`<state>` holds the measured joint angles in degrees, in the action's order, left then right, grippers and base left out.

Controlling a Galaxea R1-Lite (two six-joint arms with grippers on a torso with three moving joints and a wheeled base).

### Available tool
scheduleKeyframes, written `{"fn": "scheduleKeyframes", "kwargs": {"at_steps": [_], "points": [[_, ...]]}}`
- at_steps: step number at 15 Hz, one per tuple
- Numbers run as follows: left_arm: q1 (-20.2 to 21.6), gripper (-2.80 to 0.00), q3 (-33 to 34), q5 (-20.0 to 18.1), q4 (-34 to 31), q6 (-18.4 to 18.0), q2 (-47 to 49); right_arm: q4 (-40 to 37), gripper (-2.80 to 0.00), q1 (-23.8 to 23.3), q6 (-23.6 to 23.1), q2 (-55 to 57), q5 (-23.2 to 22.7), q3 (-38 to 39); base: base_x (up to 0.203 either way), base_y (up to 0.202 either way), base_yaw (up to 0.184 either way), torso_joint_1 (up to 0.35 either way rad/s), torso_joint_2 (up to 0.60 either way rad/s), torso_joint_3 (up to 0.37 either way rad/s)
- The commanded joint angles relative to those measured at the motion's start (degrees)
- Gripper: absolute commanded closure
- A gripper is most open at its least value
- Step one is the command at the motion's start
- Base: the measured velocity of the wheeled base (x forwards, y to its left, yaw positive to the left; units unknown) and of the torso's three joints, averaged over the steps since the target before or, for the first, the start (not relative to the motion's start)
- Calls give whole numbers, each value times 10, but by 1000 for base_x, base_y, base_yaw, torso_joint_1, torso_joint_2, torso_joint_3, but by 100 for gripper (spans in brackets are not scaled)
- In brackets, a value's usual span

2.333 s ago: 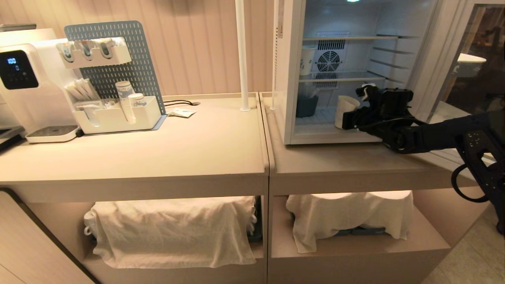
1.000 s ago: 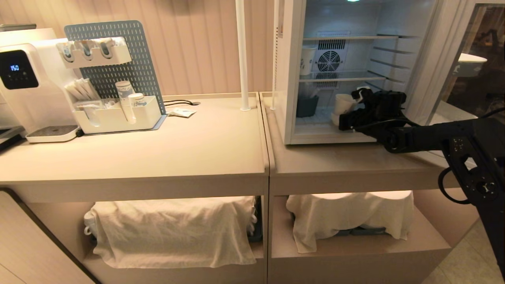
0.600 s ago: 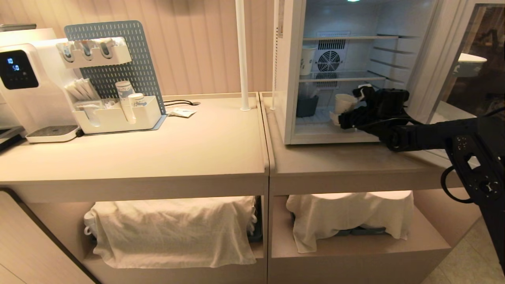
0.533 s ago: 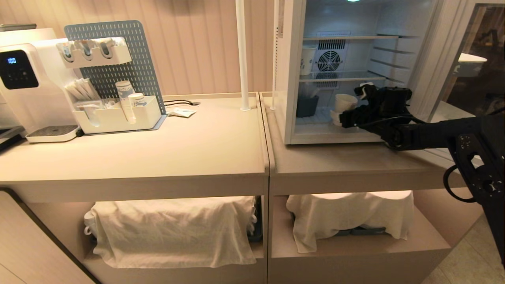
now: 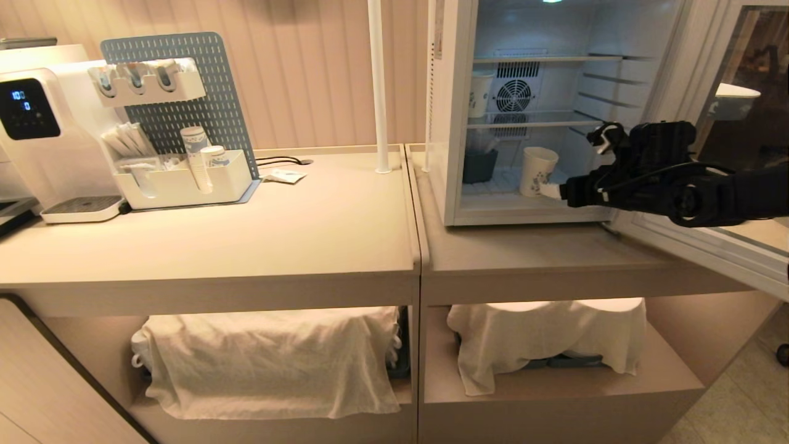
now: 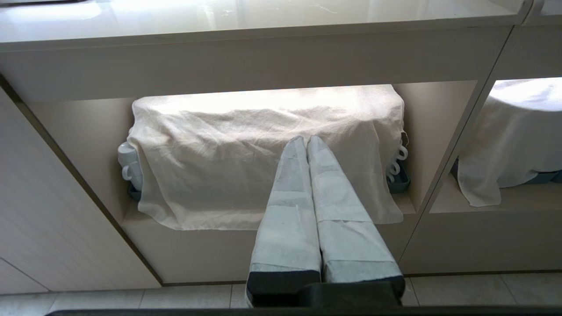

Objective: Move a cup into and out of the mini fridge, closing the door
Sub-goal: Put the paper cup in the freezer, then close the freezer door

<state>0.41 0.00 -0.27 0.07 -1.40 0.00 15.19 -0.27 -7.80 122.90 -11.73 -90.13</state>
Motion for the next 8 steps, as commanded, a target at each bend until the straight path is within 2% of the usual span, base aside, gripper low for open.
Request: {"fn": "scheduleKeyframes", "kwargs": {"at_steps": [1, 2, 3, 6, 8], "points": [[0, 0, 0, 0, 0, 0, 0, -23, -280, -4, 0, -87, -10, 56, 0, 0, 0, 0, 0, 0], [0, 0, 0, 0, 0, 0, 0, -37, -280, -4, -1, -108, -20, 68, 0, 0, 0, 0, 0, 0], [0, 0, 0, 0, 0, 0, 0, -48, 0, -4, 0, -130, -28, 79, 0, 0, 0, 0, 0, 0], [0, 0, 0, 0, 1, 0, 0, -106, 0, -4, 1, -209, -61, 111, 0, 0, 0, 0, 0, 0], [0, 0, 0, 0, 0, 0, -1, -196, 0, -4, 2, -276, -58, 130, 0, 0, 0, 0, 0, 0]]}}
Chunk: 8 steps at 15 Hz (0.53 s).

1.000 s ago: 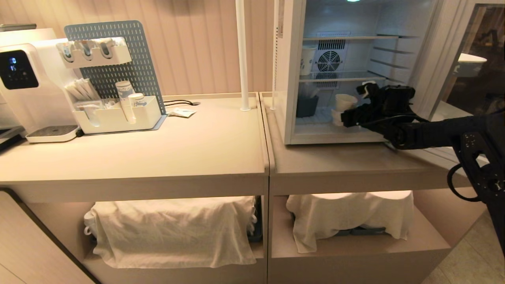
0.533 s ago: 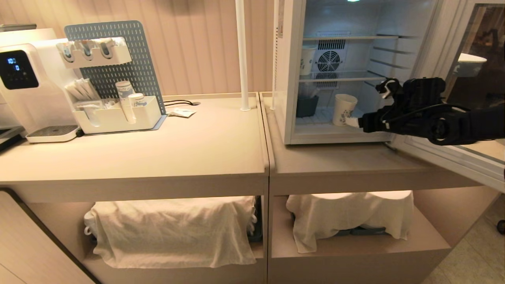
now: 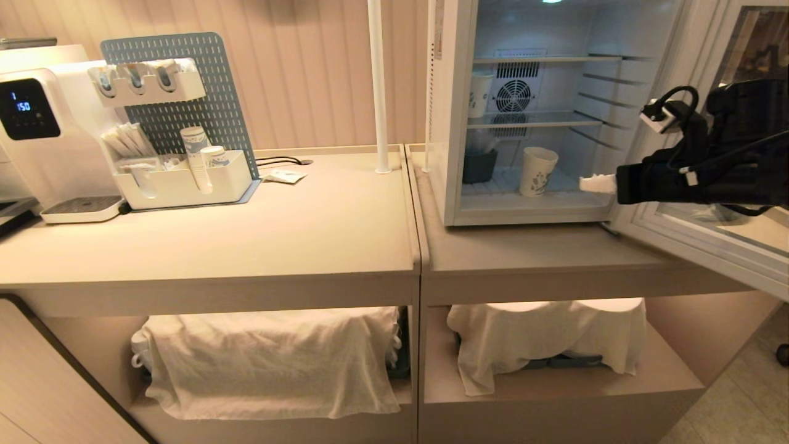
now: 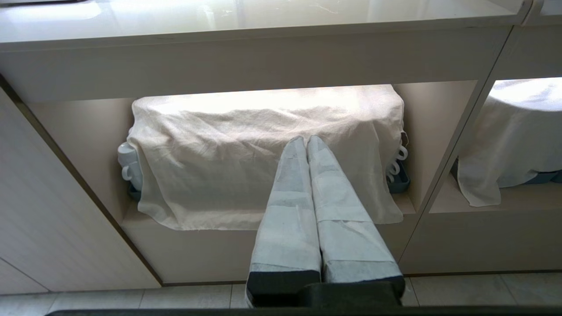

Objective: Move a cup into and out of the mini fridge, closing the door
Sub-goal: Close the freezer door

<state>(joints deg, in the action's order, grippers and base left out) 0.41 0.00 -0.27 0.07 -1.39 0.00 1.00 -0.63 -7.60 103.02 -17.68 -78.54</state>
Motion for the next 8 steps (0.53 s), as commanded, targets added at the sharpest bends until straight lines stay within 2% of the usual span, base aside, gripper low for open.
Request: {"fn": "scheduleKeyframes", "kwargs": {"at_steps": [1, 4, 6, 8], "points": [[0, 0, 0, 0, 0, 0, 0, -105, 0, 0, 0, -113, 11, 23, 0, 0, 0, 0, 0, 0], [0, 0, 0, 0, 0, 0, 0, -227, 0, -1, -1, -229, 90, 68, 0, 0, 0, 0, 0, 0], [0, 0, 0, 0, 0, 0, 0, -248, 0, -5, -2, -306, 128, 122, 0, 0, 0, 0, 0, 0], [0, 0, 0, 0, 0, 0, 0, -247, 0, -12, -14, -394, 162, 217, 0, 0, 0, 0, 0, 0]]}}
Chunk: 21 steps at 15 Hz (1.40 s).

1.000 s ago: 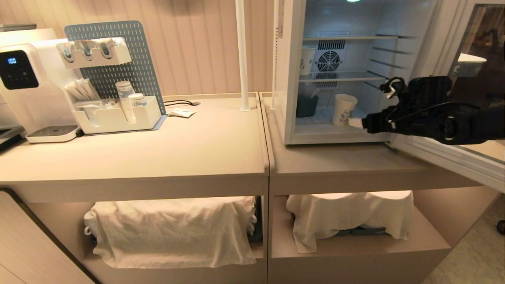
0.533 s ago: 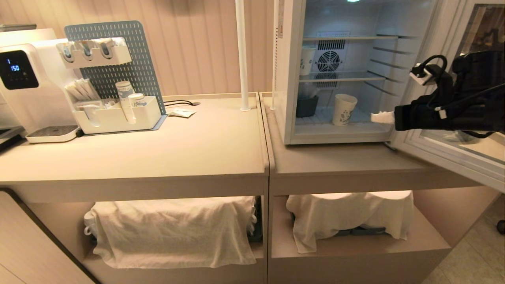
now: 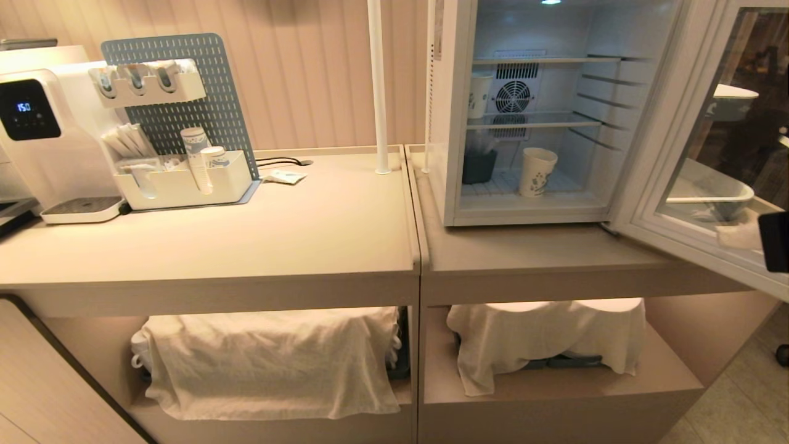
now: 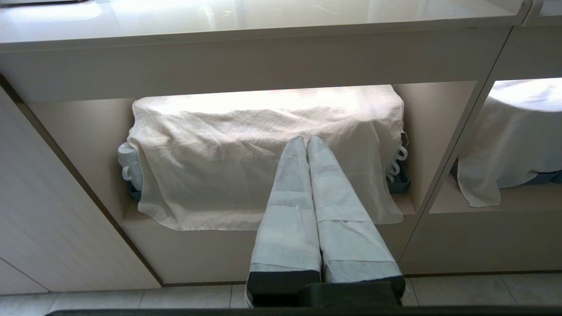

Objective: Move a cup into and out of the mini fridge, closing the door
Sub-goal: Close the freezer door

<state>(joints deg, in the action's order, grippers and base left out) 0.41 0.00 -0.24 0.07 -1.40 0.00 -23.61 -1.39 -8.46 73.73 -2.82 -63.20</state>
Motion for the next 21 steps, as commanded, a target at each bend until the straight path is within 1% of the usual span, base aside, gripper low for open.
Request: {"fn": "scheduleKeyframes", "kwargs": {"at_steps": [1, 5, 7, 8, 10, 11, 12, 13, 14, 16, 17, 19, 21], "points": [[0, 0, 0, 0, 0, 0, 0, 1, 0, -7, -14, -158, 25, 118, 0, 0, 0, 0, 0, 0], [0, 0, 0, 0, 0, 0, 0, 7, 0, -28, -31, -412, 45, 329, 0, 0, 0, 0, 0, 0], [0, 0, 0, 0, 0, 1, 0, 29, 0, -40, -36, -523, 55, 437, 0, 0, 0, 0, 0, 0], [0, 0, 0, 0, 1, 0, 0, 65, 0, -44, -38, -557, 62, 492, 0, 0, 0, 0, 0, 0], [0, 0, 0, 0, 0, 1, 0, 180, 0, -49, -41, -575, 64, 578, 0, 0, 0, 0, 0, 0], [0, 0, 0, 0, 0, 0, 0, 242, 0, -48, -43, -576, 51, 612, 0, 0, 0, 0, 0, 0], [0, 0, 0, 0, 1, 1, 0, 274, 0, -38, -44, -577, 34, 630, 0, 0, 0, 0, 0, 0], [0, 0, 0, 0, 0, 0, 0, 274, 0, -32, -50, -578, 19, 633, 0, 0, 0, 0, 0, 0], [0, 0, 0, 0, 1, 0, 0, 270, 0, -21, -51, -587, 18, 631, 0, 0, 0, 0, 0, 0], [0, 0, 0, 0, 1, 1, 0, 257, 0, 3, -51, -644, 17, 627, 0, 0, 0, 0, 0, 0], [0, 0, 0, 0, 1, 0, 0, 270, 0, 9, -45, -665, 17, 630, 0, 0, 0, 0, 0, 0], [0, 0, 0, 0, 1, 1, -1, 273, 0, 13, -42, -721, 16, 632, 0, 0, 0, 0, 0, 0], [0, 0, 0, 0, 1, 0, 0, 273, 0, 15, -34, -741, 16, 632, 0, 0, 0, 0, 0, 0]]}}
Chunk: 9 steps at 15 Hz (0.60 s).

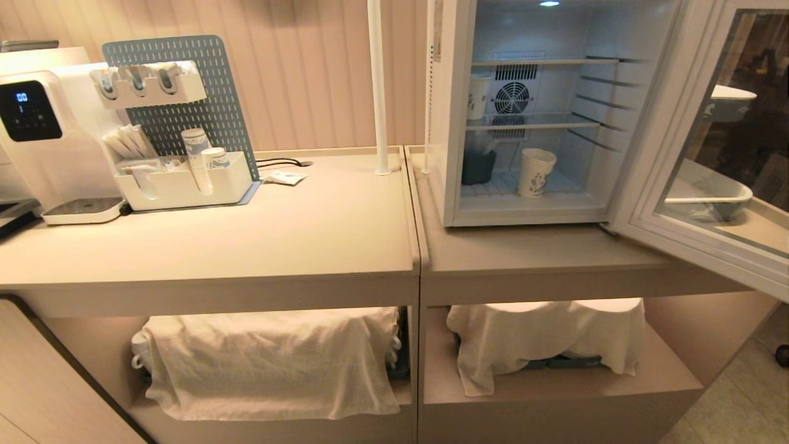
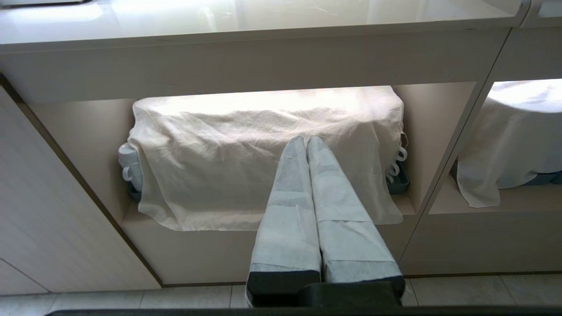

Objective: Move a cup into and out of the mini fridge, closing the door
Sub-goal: Close the freezer door

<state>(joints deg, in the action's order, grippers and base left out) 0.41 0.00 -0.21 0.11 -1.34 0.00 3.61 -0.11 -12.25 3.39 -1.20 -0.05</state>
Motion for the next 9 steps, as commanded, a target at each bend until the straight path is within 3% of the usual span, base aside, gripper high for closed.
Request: {"fn": "scheduleKeyframes", "kwargs": {"at_steps": [1, 4, 6, 9], "points": [[0, 0, 0, 0, 1, 0, 0, 1, 0, 3, 15, -35, 1, 0, 0, 0, 0, 0, 0, 0], [0, 0, 0, -1, 0, 1, 0, 1, 0, 3, 17, -34, 9, -1, 0, 0, 0, 0, 0, 0], [0, 0, 0, -1, 1, 0, 0, -10, 0, 3, 69, -34, 2, 0, 0, 0, 0, 0, 0, 0], [0, 0, 0, 0, 1, 1, 0, -34, 0, 3, 71, -34, 4, 0, 0, 0, 0, 0, 0, 0]]}}
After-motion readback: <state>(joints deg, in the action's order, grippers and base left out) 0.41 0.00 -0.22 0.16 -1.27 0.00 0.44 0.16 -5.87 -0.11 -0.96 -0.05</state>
